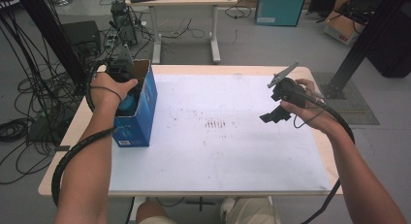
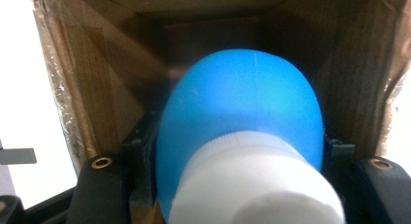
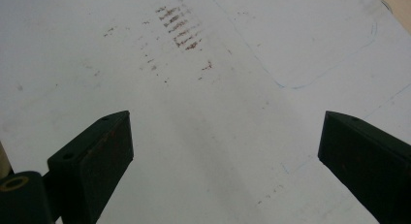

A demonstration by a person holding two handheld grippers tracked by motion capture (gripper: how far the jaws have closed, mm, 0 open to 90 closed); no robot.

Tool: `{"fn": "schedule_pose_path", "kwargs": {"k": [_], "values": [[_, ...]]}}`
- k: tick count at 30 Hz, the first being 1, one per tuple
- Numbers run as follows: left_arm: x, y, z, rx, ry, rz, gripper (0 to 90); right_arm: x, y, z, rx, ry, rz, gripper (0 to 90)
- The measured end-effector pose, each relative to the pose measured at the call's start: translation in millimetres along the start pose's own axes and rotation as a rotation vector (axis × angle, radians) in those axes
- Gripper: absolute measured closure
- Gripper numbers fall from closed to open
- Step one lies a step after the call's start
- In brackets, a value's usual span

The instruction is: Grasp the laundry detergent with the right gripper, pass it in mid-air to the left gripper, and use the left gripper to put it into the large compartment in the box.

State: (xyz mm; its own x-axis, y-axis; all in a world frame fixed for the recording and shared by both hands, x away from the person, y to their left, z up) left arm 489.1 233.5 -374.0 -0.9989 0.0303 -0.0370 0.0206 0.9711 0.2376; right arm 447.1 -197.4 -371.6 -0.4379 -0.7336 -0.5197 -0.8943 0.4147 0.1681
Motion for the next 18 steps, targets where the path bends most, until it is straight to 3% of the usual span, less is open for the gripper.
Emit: {"fn": "schedule_pose_path", "kwargs": {"k": [18], "values": [[0.3, -1.5, 0.0, -0.003, -0.004, 0.0, 36.2, 1.2, 0.8, 0.5, -0.003, 0.006, -0.002, 5.6]]}}
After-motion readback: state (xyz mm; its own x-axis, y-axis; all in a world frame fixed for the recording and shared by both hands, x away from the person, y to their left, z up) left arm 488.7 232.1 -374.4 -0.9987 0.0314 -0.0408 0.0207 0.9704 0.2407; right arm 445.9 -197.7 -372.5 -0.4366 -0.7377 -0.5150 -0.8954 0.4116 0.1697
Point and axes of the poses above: each handheld gripper's, and its own axes: z roughly forward along the jaws, x roughly out of its underside, y roughly to its left, the point moved 10 cm from there along z, roughly forward along the jaws, and after that the axes turned 15 degrees about -x, right-handed, at the moved point
